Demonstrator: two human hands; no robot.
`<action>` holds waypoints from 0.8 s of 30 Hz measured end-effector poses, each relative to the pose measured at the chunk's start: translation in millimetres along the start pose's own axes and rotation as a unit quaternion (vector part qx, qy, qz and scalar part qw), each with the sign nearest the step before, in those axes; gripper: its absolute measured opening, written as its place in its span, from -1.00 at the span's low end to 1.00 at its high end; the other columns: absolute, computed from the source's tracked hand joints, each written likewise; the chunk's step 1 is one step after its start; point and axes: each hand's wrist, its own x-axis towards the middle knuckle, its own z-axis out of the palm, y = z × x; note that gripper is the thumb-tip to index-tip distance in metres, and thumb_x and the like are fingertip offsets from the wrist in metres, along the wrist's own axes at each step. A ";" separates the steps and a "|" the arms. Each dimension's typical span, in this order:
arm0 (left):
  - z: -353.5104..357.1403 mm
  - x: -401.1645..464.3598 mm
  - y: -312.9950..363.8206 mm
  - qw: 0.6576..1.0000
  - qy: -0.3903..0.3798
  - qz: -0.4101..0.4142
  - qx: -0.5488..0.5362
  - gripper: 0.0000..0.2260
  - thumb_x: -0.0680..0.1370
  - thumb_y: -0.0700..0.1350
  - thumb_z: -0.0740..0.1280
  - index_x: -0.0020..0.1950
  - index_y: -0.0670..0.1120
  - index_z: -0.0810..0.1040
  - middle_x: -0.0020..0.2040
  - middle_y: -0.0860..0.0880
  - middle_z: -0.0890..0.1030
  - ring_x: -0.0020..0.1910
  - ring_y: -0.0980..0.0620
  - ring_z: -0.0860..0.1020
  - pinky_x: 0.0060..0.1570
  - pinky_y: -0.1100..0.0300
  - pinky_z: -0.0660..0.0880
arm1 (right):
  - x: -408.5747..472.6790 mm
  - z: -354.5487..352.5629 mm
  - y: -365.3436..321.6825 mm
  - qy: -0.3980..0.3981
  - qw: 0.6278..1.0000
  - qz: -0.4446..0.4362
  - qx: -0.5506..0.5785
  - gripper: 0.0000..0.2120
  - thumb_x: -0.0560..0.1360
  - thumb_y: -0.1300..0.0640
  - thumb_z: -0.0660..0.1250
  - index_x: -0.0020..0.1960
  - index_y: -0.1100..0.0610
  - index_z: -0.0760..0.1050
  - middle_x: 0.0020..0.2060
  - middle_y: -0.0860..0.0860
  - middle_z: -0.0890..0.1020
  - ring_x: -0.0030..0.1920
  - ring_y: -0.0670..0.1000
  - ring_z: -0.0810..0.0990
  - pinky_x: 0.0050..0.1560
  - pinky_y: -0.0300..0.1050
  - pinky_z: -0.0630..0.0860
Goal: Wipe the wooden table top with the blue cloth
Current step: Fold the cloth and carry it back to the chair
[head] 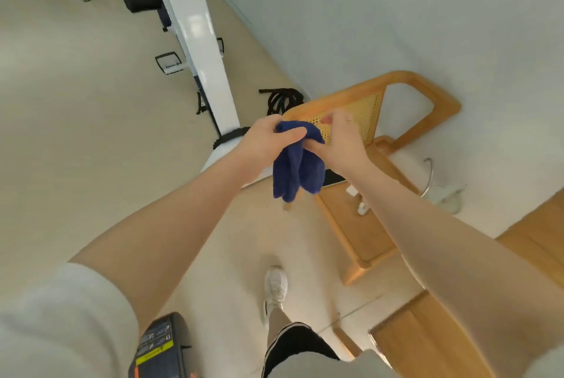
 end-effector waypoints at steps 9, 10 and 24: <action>-69.9 197.6 34.8 0.998 -0.014 -0.053 -0.020 -0.81 0.58 -0.05 0.27 0.07 -0.16 0.50 0.06 -0.22 0.59 0.05 -0.14 0.57 0.19 -0.11 0.48 | 168.2 30.2 -24.4 -0.093 0.959 0.073 0.258 -0.81 0.54 0.08 0.26 0.10 0.13 0.39 -0.01 -0.02 0.54 0.04 -0.02 0.52 0.06 -0.14 0.48; -75.3 217.3 35.7 0.998 -0.016 -0.057 -0.021 -0.82 0.58 -0.03 0.26 0.03 -0.14 0.51 0.07 -0.23 0.60 0.08 -0.18 0.57 0.19 -0.12 0.47 | 180.3 33.0 -23.6 -0.107 0.961 0.064 0.245 -0.71 0.52 0.09 0.30 0.19 0.13 0.35 0.06 -0.03 0.52 0.09 -0.04 0.51 0.08 -0.21 0.47; -44.8 456.8 42.2 0.929 -0.360 -0.049 0.067 -0.62 0.52 -0.27 0.33 0.32 -0.17 0.37 0.08 -0.19 0.57 -0.01 -0.06 0.55 0.03 0.06 0.52 | 325.9 73.2 51.9 0.173 0.934 0.272 0.151 -0.59 0.53 0.33 0.11 0.34 0.06 0.34 0.08 0.05 0.57 0.06 0.04 0.52 0.08 -0.10 0.44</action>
